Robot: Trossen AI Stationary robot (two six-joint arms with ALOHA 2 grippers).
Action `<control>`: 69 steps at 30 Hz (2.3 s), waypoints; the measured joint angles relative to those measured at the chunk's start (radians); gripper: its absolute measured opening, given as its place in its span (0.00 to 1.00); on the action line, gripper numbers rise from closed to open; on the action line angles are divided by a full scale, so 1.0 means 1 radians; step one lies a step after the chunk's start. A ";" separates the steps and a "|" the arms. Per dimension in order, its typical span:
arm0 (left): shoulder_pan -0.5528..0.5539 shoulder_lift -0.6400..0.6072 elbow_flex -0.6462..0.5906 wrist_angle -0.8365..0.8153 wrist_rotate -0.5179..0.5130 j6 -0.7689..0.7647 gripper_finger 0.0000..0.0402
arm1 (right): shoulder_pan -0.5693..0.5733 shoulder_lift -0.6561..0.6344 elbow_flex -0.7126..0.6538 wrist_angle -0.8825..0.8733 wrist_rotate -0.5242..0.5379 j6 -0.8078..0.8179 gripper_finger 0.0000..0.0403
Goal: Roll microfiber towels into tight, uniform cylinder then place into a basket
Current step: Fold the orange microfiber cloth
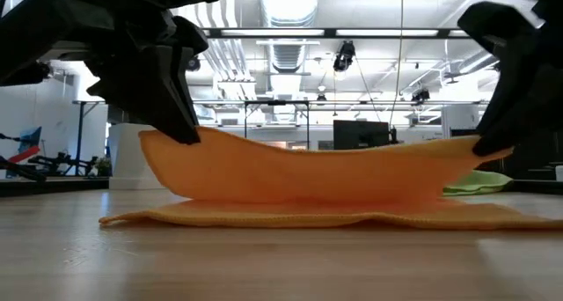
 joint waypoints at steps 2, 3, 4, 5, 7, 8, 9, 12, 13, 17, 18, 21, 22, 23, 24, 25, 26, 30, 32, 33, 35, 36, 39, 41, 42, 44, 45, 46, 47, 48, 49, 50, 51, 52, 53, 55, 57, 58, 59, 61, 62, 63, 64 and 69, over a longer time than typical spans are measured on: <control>-0.001 0.000 0.000 0.000 0.015 -0.001 0.00 | 0.006 0.000 0.010 -0.001 -0.022 0.001 0.02; -0.001 0.000 0.000 0.001 0.027 -0.001 0.00 | 0.007 0.000 0.014 -0.006 -0.034 0.006 0.02; -0.001 0.000 0.000 0.001 0.040 -0.002 0.00 | 0.008 0.000 0.017 -0.012 -0.050 0.014 0.02; -0.001 0.000 -0.001 0.001 0.049 -0.002 0.00 | 0.008 0.000 0.018 -0.016 -0.066 0.021 0.02; -0.002 0.000 -0.002 0.003 0.055 -0.003 0.00 | 0.007 0.000 0.014 -0.015 -0.100 0.028 0.02; -0.002 0.000 -0.002 0.006 0.059 -0.003 0.00 | 0.007 0.000 0.008 -0.015 -0.112 0.034 0.02; -0.002 0.000 -0.004 0.014 0.068 -0.003 0.00 | 0.007 0.000 0.001 -0.017 -0.126 0.042 0.02; -0.001 0.000 -0.006 0.029 0.083 -0.003 0.00 | 0.007 0.000 -0.015 -0.012 -0.157 0.054 0.02; -0.001 0.000 -0.006 0.029 0.092 -0.003 0.00 | 0.007 0.000 -0.017 -0.011 -0.163 0.054 0.02; -0.001 0.000 -0.006 0.029 0.126 -0.002 0.00 | 0.007 0.000 -0.011 -0.006 -0.183 0.053 0.02; -0.001 0.000 -0.006 0.029 0.129 -0.002 0.00 | 0.007 0.000 -0.006 -0.006 -0.186 0.049 0.02; -0.002 0.000 -0.005 0.027 0.133 -0.002 0.00 | 0.007 0.000 0.008 -0.009 -0.188 0.041 0.02; -0.002 0.000 -0.005 0.027 0.133 -0.002 0.00 | 0.007 0.000 0.013 -0.010 -0.189 0.039 0.02; -0.002 0.000 -0.005 0.025 0.133 -0.002 0.00 | 0.008 0.000 0.019 -0.010 -0.191 0.033 0.02; -0.002 0.000 -0.005 0.018 0.134 -0.002 0.00 | 0.009 0.000 0.026 -0.010 -0.191 0.029 0.02; -0.002 0.000 -0.004 0.010 0.134 -0.002 0.00 | 0.012 0.000 0.033 -0.010 -0.191 0.023 0.02; -0.002 0.000 -0.004 0.010 0.134 -0.002 0.00 | 0.013 0.000 0.041 -0.010 -0.191 0.016 0.02; -0.002 0.000 -0.004 0.008 0.135 -0.002 0.00 | 0.019 0.000 0.071 -0.009 -0.195 -0.004 0.02; -0.002 0.000 -0.003 0.008 0.138 -0.002 0.00 | 0.019 0.000 0.079 -0.007 -0.224 -0.003 0.02; -0.002 0.000 -0.003 0.009 0.146 -0.003 0.00 | 0.019 0.000 0.080 -0.004 -0.243 0.000 0.02; -0.002 0.000 -0.004 0.010 0.158 -0.003 0.00 | 0.018 0.000 0.079 0.007 -0.271 0.005 0.02; -0.003 0.000 -0.005 0.010 0.160 -0.003 0.00 | 0.018 0.000 0.076 0.020 -0.282 0.005 0.02; -0.005 0.000 -0.005 0.009 0.161 -0.003 0.00 | 0.018 0.000 0.071 0.040 -0.291 -0.005 0.02; -0.006 0.000 -0.004 0.007 0.162 -0.003 0.00 | 0.018 0.000 0.070 0.061 -0.292 -0.025 0.02; -0.006 0.000 -0.004 0.006 0.162 -0.003 0.00 | 0.018 0.000 0.070 0.070 -0.295 -0.038 0.02; -0.006 0.000 -0.004 -0.002 0.162 -0.003 0.00 | 0.018 0.000 0.070 0.097 -0.312 -0.076 0.02; -0.006 0.000 -0.004 -0.010 0.162 -0.003 0.00 | 0.018 0.000 0.070 0.111 -0.319 -0.090 0.02; -0.006 0.000 -0.004 -0.017 0.162 -0.003 0.00 | 0.018 0.000 0.070 0.117 -0.319 -0.098 0.02; -0.006 0.000 -0.004 -0.019 0.162 -0.003 0.00 | 0.018 0.000 0.071 0.117 -0.319 -0.102 0.02; -0.006 0.000 -0.004 -0.018 0.162 -0.003 0.00 | 0.018 0.000 0.073 0.116 -0.319 -0.106 0.02; -0.006 0.000 -0.004 -0.020 0.162 -0.003 0.00 | 0.018 0.000 0.075 0.116 -0.318 -0.110 0.02; -0.006 0.000 0.000 -0.026 0.162 -0.003 0.00 | 0.018 0.000 0.077 0.115 -0.311 -0.113 0.02; -0.006 0.000 0.004 -0.029 0.162 -0.003 0.00 | 0.019 0.000 0.080 0.107 -0.287 -0.114 0.02; -0.006 -0.004 0.006 -0.036 0.157 -0.003 0.00 | 0.019 0.000 0.087 0.089 -0.250 -0.109 0.02; -0.006 -0.009 0.006 -0.041 0.155 -0.003 0.00 | 0.021 0.000 0.095 0.068 -0.213 -0.102 0.02; -0.006 -0.020 0.006 -0.044 0.138 -0.003 0.00 | 0.027 0.000 0.114 0.027 -0.151 -0.088 0.02; -0.007 -0.035 0.006 -0.054 0.115 -0.003 0.00 | 0.032 0.000 0.125 0.004 -0.122 -0.088 0.02; -0.007 -0.047 0.006 -0.056 0.108 -0.003 0.00 | 0.034 0.000 0.130 -0.002 -0.115 -0.086 0.02; -0.007 -0.056 0.006 -0.061 0.099 -0.004 0.00 | 0.038 0.000 0.138 -0.012 -0.107 -0.084 0.02; -0.007 -0.072 0.005 -0.062 0.087 -0.004 0.00 | 0.045 -0.001 0.151 -0.018 -0.100 -0.082 0.02; -0.007 -0.079 0.005 -0.061 0.078 -0.004 0.00 | 0.047 -0.001 0.156 -0.021 -0.097 -0.081 0.02; -0.008 -0.082 0.004 -0.061 0.074 -0.004 0.00 | 0.051 -0.001 0.158 -0.024 -0.083 -0.081 0.02; -0.008 -0.085 0.003 -0.062 0.073 -0.004 0.00 | 0.056 -0.001 0.161 -0.027 -0.058 -0.080 0.02; -0.009 -0.087 -0.003 -0.060 0.074 -0.010 0.00 | 0.078 -0.001 0.177 -0.054 -0.013 -0.072 0.02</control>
